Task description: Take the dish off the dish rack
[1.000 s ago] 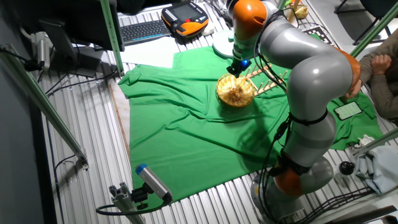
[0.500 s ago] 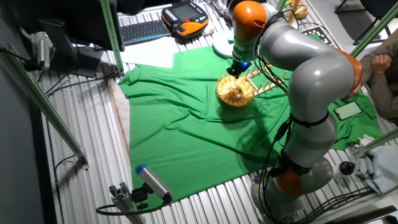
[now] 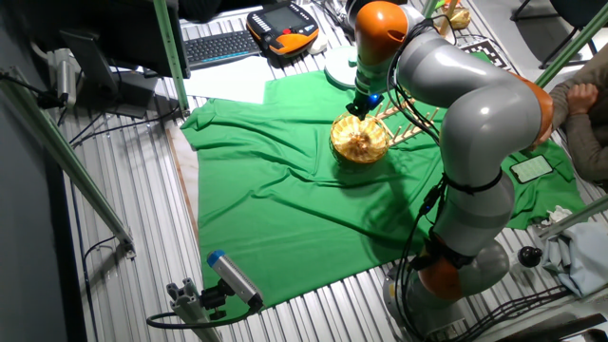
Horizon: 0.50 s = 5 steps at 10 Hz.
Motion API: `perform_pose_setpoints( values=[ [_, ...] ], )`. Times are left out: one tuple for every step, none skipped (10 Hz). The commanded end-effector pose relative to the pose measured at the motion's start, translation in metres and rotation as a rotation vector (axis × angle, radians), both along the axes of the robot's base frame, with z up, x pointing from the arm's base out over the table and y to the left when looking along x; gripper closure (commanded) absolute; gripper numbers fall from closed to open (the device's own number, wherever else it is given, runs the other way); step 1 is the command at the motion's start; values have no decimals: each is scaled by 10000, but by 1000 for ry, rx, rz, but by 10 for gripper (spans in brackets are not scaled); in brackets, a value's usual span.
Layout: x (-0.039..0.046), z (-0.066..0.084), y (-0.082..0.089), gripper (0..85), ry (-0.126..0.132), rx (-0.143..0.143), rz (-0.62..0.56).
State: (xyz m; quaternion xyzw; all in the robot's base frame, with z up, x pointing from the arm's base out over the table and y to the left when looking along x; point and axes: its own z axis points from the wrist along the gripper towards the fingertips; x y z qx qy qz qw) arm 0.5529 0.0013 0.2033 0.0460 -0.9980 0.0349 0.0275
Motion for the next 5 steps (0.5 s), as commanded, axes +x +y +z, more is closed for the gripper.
perform_pose_setpoints(
  values=[
    [-5,-1,1,850,0,0,-2],
    [-19,-2,6,850,0,-2,-3],
    [-23,-6,7,850,0,-3,-3],
    [-21,-10,7,850,0,-3,-3],
    [-21,-9,7,850,-2,-5,-1]
  ],
)
